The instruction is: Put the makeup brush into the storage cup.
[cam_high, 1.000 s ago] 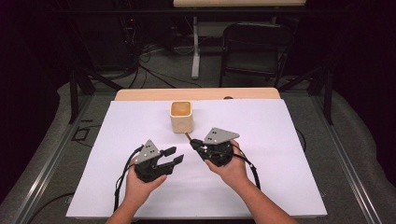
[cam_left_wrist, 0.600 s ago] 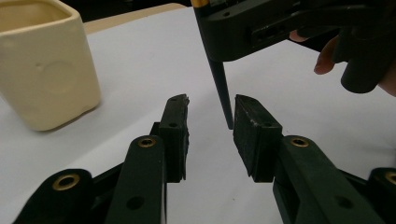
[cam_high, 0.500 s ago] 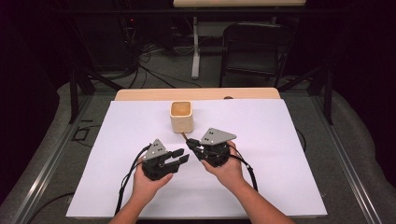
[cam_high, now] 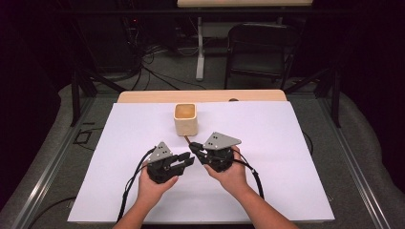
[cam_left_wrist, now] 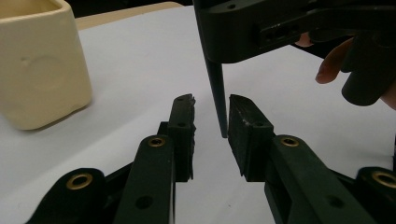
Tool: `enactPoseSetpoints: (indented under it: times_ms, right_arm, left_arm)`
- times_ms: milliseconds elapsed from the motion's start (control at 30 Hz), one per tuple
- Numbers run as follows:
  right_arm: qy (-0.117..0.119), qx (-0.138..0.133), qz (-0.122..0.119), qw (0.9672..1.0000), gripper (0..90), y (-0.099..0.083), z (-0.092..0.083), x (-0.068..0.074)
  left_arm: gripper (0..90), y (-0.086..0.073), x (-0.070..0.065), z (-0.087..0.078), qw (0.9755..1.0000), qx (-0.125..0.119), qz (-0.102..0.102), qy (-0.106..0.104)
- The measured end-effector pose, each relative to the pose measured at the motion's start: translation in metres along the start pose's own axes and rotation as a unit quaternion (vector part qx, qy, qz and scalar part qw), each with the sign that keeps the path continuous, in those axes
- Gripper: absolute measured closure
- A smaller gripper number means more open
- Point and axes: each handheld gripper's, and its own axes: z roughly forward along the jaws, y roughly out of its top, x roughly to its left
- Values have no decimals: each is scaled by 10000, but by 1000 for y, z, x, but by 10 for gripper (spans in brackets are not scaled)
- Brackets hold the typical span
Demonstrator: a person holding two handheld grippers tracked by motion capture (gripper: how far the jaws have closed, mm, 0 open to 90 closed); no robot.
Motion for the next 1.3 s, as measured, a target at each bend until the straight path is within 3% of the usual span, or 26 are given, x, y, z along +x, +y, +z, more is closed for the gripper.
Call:
enactPoseSetpoints:
  times_ms: [367, 633, 1300]
  right_arm:
    - [-16, -115, 60, 9999, 831, -5, -2, 1]
    - [43, -117, 35, 9999, 831, -5, -1, 4]
    - [134, -113, -128, 9998, 831, -5, 2, 10]
  left_arm:
    - [745, 0, 2, 4, 9995, -34, -234, -186]
    - [783, 0, 3, 7, 9995, 43, -238, -214]
    - [811, 1, 4, 4, 9991, -30, -303, -279]
